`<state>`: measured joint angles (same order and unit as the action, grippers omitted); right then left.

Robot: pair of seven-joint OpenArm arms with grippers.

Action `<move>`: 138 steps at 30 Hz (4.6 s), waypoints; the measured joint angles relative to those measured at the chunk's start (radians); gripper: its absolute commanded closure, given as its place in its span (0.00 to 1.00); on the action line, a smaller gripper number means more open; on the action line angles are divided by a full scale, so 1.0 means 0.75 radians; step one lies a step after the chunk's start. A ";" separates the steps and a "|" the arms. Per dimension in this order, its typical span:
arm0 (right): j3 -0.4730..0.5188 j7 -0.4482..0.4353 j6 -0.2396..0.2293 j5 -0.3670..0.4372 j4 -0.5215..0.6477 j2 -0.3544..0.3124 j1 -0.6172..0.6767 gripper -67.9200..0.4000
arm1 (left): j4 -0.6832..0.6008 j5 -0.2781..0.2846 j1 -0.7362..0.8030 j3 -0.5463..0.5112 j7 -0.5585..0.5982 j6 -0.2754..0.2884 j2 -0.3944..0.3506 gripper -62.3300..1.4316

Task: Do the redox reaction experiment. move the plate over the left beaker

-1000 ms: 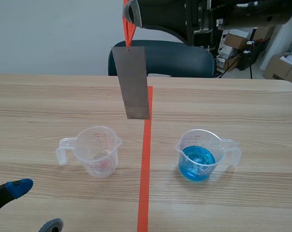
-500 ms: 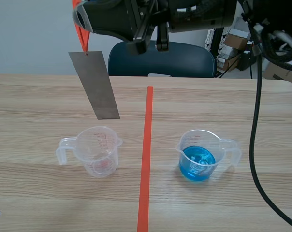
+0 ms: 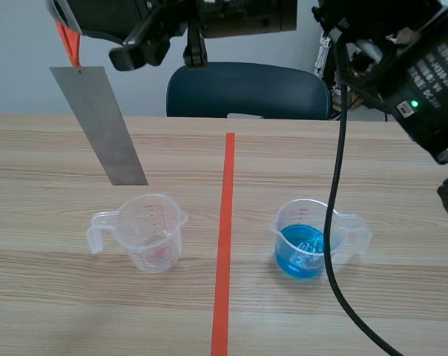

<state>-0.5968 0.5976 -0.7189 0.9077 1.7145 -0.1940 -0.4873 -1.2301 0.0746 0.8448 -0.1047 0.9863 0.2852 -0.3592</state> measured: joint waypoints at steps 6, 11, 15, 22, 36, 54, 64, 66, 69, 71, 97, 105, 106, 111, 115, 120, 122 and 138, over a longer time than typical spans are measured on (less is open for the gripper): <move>0.000 0.014 0.000 0.000 -0.121 0.059 0.001 0.99 | 0.000 -0.106 -0.001 -0.014 0.045 -0.006 0.048 0.00; 0.000 0.042 0.008 0.051 -0.143 0.066 0.001 0.99 | 0.000 -0.117 -0.019 -0.015 0.060 -0.023 0.080 0.00; 0.000 0.083 0.032 0.122 -0.143 0.066 0.001 0.99 | 0.000 -0.149 -0.057 -0.014 0.073 -0.075 0.103 0.00; 0.000 0.139 0.070 0.182 -0.143 0.066 0.002 0.99 | 0.000 -0.207 -0.124 -0.014 0.056 -0.072 0.153 0.00; 0.000 0.138 0.092 0.182 -0.143 0.017 0.008 0.99 | 0.000 -0.205 -0.149 -0.014 -0.022 -0.071 0.161 0.00; 0.061 0.137 0.092 0.182 -0.143 0.018 0.008 0.99 | 0.000 -0.203 -0.148 -0.014 -0.021 -0.071 0.161 0.00; 0.061 0.128 0.092 0.182 -0.143 0.018 0.009 0.99 | 0.000 -0.203 -0.148 -0.014 -0.021 -0.071 0.161 0.00; 0.061 0.128 0.092 0.182 -0.143 0.018 0.009 0.99 | 0.000 -0.203 -0.148 -0.014 -0.021 -0.071 0.161 0.00; 0.061 0.115 0.091 0.183 -0.143 0.018 0.020 0.99 | 0.000 -0.203 -0.148 -0.014 -0.021 -0.071 0.161 0.00; 0.061 0.114 0.091 0.182 -0.143 0.018 0.031 0.99 | 0.000 -0.203 -0.148 -0.014 -0.021 -0.071 0.161 0.00; 0.061 0.113 0.092 0.182 -0.143 0.018 0.031 0.99 | 0.000 -0.203 -0.148 -0.014 -0.021 -0.071 0.161 0.00; 0.061 0.113 0.092 0.182 -0.143 0.018 0.031 0.99 | 0.000 -0.203 -0.148 -0.014 -0.021 -0.071 0.161 0.00; 0.061 0.113 0.092 0.182 -0.143 0.018 0.031 0.99 | 0.000 -0.203 -0.148 -0.014 -0.021 -0.071 0.161 0.00; 0.061 0.113 0.092 0.182 -0.143 0.018 0.031 0.99 | 0.000 -0.203 -0.148 -0.014 -0.021 -0.071 0.161 0.00; 0.061 0.113 0.092 0.182 -0.143 0.018 0.031 0.99 | 0.000 -0.203 -0.148 -0.014 -0.021 -0.071 0.161 0.00; 0.061 0.113 0.092 0.182 -0.143 0.018 0.031 0.99 | 0.000 -0.203 -0.148 -0.014 -0.021 -0.071 0.161 0.00; 0.061 0.113 0.092 0.182 -0.143 0.018 0.031 0.99 | 0.000 -0.203 -0.148 -0.014 -0.021 -0.071 0.161 0.00; 0.061 0.113 0.092 0.182 -0.143 0.018 0.031 0.99 | 0.000 -0.203 -0.149 -0.014 -0.021 -0.071 0.161 0.00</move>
<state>-0.5514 0.6827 -0.6502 1.0439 1.6073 -0.1802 -0.4644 -1.2301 -0.0780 0.7334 -0.1154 0.9707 0.2317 -0.2382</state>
